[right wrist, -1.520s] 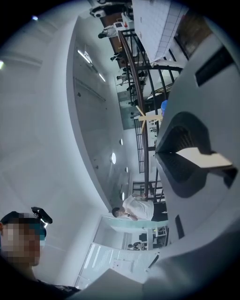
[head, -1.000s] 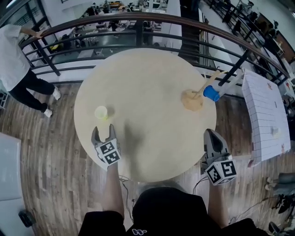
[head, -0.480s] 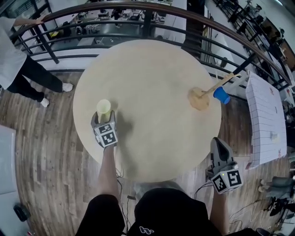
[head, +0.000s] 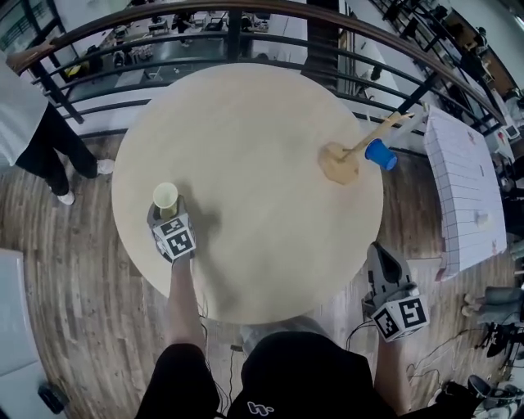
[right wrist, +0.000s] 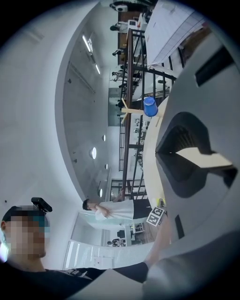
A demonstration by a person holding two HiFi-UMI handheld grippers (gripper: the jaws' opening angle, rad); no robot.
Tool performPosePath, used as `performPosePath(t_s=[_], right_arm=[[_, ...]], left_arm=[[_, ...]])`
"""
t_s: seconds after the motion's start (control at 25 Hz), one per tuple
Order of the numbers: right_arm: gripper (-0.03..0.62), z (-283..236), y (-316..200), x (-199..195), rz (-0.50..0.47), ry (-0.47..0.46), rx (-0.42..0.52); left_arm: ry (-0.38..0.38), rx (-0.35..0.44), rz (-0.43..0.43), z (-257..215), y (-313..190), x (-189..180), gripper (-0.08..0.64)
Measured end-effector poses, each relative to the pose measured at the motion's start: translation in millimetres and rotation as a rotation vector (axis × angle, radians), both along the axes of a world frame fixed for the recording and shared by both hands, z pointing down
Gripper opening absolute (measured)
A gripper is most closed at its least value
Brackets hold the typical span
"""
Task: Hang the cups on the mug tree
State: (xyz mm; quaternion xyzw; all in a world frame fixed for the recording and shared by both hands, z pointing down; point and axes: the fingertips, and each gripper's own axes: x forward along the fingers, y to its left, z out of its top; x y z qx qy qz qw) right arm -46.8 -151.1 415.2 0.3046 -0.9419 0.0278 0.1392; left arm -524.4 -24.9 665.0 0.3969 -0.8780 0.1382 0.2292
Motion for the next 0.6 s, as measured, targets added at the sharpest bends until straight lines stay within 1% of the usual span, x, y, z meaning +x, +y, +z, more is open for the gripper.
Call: performPosePath(t_s=[0.16,0.32,0.48,0.6], right_arm=[[0.009,4.7,-2.7,2.9,0.001,-0.011,-0.01],[0.009,5.6,-3.7,-3.7,-0.015,-0.064,-0.031],[0.009,6.2,-7.9,-11.3,-0.034,-0.112,-0.05],[0.009,2.5,-5.9,-13.7,-0.051,-0.168,-0.066]], left_arm=[[-0.022,0.023,0.027,-14.9,-5.5,15.0,0.284],[-0.061,0.036,0.078,-36.7,-5.9,33.8,0.284],[-0.088,0.059,0.163,-75.3,-14.0,69.7,0.282],[-0.106,0.074,0.241,-100.3,-18.7,101.9,0.284]])
